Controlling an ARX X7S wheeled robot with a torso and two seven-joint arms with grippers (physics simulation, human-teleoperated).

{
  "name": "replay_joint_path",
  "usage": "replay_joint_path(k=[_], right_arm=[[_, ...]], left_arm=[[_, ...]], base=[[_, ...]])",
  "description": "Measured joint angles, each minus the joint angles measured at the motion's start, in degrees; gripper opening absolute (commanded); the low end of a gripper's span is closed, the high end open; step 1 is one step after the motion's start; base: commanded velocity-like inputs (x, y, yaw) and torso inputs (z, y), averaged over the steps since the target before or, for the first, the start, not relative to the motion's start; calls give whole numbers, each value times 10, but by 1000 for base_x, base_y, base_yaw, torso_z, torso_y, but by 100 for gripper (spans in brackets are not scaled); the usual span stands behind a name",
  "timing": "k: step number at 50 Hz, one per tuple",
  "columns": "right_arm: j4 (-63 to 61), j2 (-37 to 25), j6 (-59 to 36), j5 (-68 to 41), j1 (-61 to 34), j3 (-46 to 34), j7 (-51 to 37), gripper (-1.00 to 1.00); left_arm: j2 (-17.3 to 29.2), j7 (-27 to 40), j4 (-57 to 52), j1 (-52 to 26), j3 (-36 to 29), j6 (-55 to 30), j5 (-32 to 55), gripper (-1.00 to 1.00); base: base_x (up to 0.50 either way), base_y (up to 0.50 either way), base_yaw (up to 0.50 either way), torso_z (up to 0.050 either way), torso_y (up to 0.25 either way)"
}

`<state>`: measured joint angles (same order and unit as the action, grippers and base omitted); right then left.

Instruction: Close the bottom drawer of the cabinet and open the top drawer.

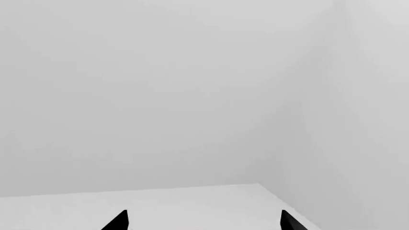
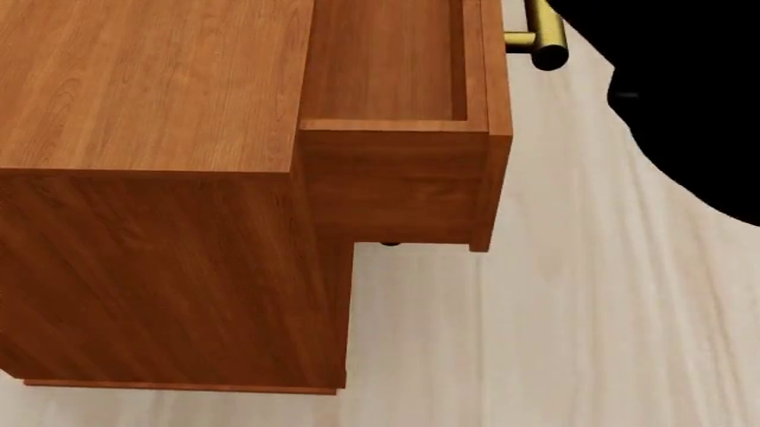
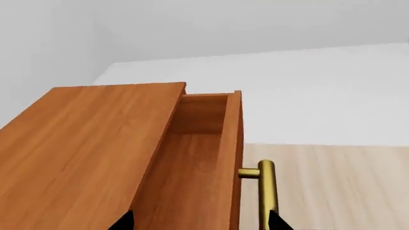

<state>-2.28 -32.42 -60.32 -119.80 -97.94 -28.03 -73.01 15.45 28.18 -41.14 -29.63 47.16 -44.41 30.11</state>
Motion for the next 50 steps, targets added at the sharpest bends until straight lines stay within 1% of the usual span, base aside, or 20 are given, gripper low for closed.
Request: replay_joint_path(k=[28, 43, 50], right_arm=[[28, 4, -38, -7, 7, -67, -7, 100], [66, -15, -45, 4, 33, -103, -20, 100], [84, -30, -41, 11, 40, -107, -17, 100]], left_arm=[[3, 4, 0, 2, -1, 2, 7, 100], [3, 5, 2, 4, 1, 6, 11, 100], [3, 7, 1, 5, 1, 6, 13, 100]], base=[[0, 0, 0, 0, 0], [0, 0, 0, 0, 0], [0, 0, 0, 0, 0]])
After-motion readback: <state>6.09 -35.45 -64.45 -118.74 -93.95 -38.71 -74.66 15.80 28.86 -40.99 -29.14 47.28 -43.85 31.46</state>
